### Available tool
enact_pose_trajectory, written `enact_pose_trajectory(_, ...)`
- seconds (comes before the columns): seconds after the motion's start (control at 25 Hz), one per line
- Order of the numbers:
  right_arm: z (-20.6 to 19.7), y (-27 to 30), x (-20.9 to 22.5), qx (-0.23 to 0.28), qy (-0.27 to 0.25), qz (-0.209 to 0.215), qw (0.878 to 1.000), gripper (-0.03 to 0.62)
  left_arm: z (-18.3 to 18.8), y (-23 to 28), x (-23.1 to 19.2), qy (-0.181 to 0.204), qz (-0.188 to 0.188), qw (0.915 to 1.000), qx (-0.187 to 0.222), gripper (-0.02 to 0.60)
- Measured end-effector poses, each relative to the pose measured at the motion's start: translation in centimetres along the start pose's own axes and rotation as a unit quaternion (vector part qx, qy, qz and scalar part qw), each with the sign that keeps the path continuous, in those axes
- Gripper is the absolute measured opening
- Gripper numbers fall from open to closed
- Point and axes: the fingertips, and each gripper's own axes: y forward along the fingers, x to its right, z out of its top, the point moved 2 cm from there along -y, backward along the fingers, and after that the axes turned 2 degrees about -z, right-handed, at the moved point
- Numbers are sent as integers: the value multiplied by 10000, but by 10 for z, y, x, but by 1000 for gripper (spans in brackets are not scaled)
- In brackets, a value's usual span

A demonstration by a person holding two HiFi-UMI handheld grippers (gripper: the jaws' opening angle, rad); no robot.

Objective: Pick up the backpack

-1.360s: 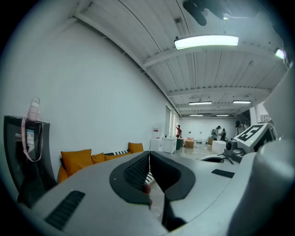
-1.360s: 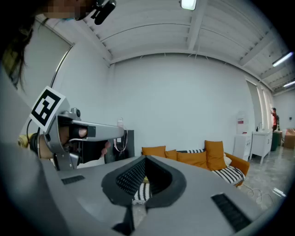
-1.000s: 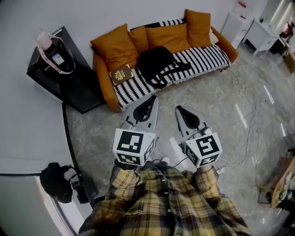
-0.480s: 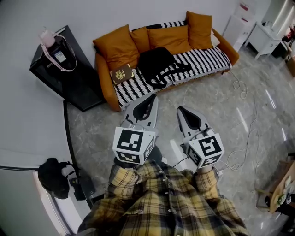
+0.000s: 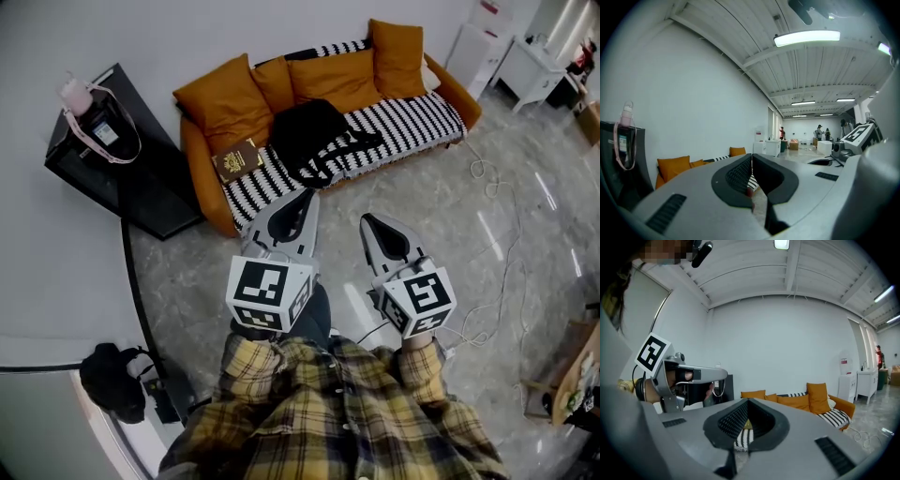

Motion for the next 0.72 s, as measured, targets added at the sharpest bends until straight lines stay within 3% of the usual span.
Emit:
enact_pose_trajectory(0.36,26,110,52,-102,-138,-160,9997,15,22,102,-92,-140,-109,9998,93,23)
enact_pose_trajectory(0.72,39,203,88,-232,-172,-140,9995,15,29,181,-160,1,-106,9999,-22,23)
